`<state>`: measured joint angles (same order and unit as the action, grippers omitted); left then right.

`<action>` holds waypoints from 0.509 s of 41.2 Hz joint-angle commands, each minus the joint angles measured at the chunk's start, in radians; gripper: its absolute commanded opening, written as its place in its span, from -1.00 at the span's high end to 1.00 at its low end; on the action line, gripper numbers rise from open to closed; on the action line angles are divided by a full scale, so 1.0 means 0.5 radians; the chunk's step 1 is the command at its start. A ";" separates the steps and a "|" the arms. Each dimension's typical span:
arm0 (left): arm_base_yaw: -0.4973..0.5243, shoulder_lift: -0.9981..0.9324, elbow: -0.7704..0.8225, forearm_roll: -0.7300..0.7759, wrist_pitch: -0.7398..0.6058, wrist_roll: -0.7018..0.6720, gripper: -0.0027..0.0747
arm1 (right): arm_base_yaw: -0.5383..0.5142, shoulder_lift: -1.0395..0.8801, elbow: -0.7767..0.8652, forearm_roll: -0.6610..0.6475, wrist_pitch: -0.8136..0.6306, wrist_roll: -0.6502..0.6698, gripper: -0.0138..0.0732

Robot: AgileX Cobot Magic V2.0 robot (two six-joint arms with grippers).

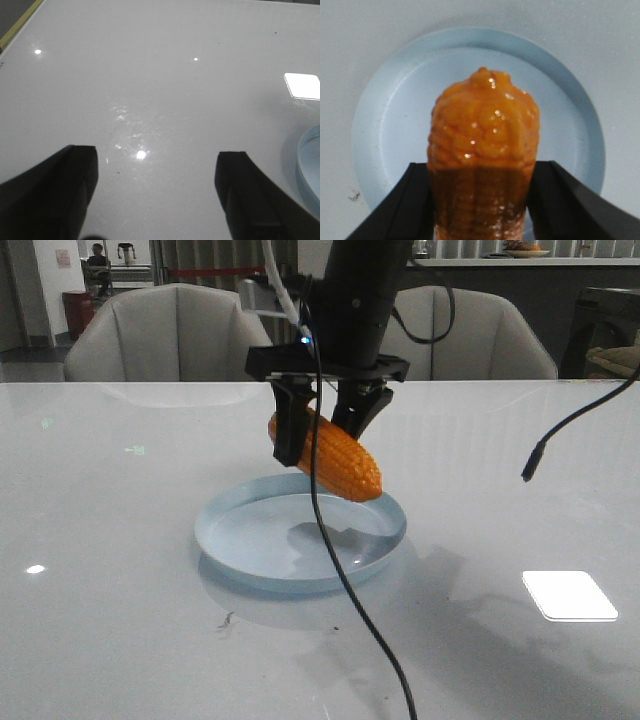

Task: Place corn on plate with both arms
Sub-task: 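Lift the corn and carry it over the plate, then lower the corn onto the plate and open the right gripper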

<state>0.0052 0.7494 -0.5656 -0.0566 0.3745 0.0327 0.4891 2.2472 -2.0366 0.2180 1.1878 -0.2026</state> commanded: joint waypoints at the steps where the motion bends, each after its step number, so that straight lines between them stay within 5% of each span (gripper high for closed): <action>1: 0.006 -0.011 -0.059 -0.017 -0.111 -0.013 -0.48 | -0.006 -0.077 -0.067 0.032 -0.007 -0.013 0.07; 21: 0.006 -0.011 -0.059 -0.017 -0.103 -0.013 -0.48 | -0.006 0.018 -0.067 0.208 -0.042 -0.013 0.00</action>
<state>0.0052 0.7494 -0.5656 -0.0566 0.3947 0.0327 0.4891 2.3272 -2.0366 0.2898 1.1805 -0.2026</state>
